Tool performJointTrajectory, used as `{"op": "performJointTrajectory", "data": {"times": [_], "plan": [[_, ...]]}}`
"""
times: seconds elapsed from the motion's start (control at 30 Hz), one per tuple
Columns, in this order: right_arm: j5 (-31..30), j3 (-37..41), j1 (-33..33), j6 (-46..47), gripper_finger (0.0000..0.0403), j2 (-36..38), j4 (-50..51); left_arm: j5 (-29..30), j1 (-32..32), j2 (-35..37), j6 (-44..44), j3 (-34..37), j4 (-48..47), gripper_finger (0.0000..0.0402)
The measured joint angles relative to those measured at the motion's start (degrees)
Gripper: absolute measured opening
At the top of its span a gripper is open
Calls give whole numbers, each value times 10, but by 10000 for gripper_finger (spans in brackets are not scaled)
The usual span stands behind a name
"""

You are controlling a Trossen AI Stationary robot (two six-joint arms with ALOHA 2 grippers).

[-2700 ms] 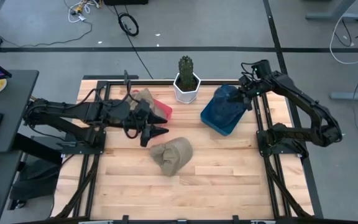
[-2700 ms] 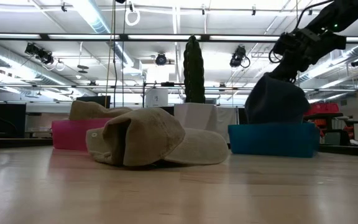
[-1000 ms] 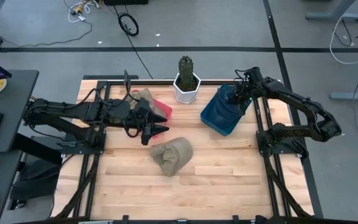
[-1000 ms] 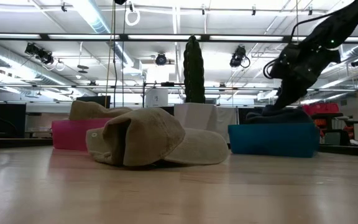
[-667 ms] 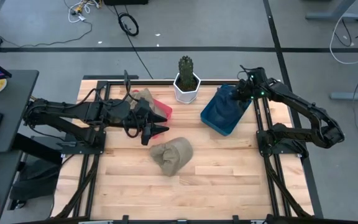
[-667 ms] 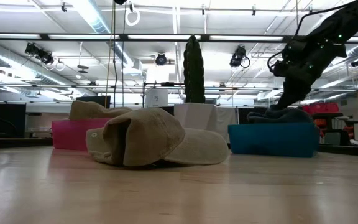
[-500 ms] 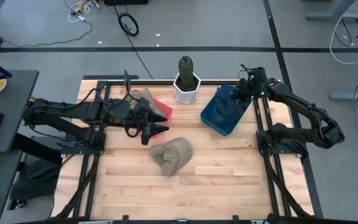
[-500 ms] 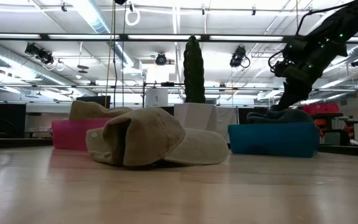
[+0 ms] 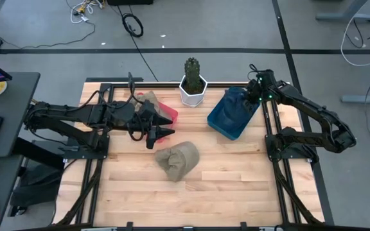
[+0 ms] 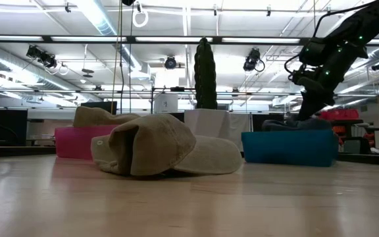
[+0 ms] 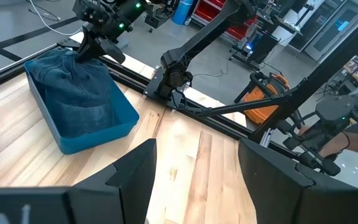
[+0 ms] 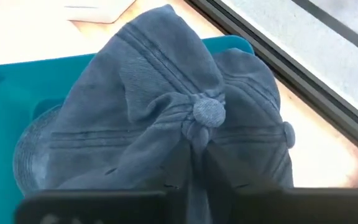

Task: Pick & Place hat
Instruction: Put the blue cap into the blue bin, then put the brown cap into the red bin

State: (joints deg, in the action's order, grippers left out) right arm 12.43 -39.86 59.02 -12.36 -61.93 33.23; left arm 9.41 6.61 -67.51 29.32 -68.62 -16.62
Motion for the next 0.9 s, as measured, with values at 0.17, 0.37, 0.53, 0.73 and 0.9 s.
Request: {"op": "performJointTrajectory", "data": {"times": [0.17,0.37,0.53,0.73,0.9], "plan": [[-10,-9,0,24,111,0,23,0,0,0,0,0,0,232],[-90,-50,0,45,202,1,71,0,0,0,0,0,0,232],[-87,-113,0,51,245,1,113,0,0,0,24,0,-7,232],[35,-193,-4,80,255,4,166,-1,0,0,144,0,-80,232],[165,-209,-36,144,256,24,162,-6,10,0,272,0,-158,232]]}}
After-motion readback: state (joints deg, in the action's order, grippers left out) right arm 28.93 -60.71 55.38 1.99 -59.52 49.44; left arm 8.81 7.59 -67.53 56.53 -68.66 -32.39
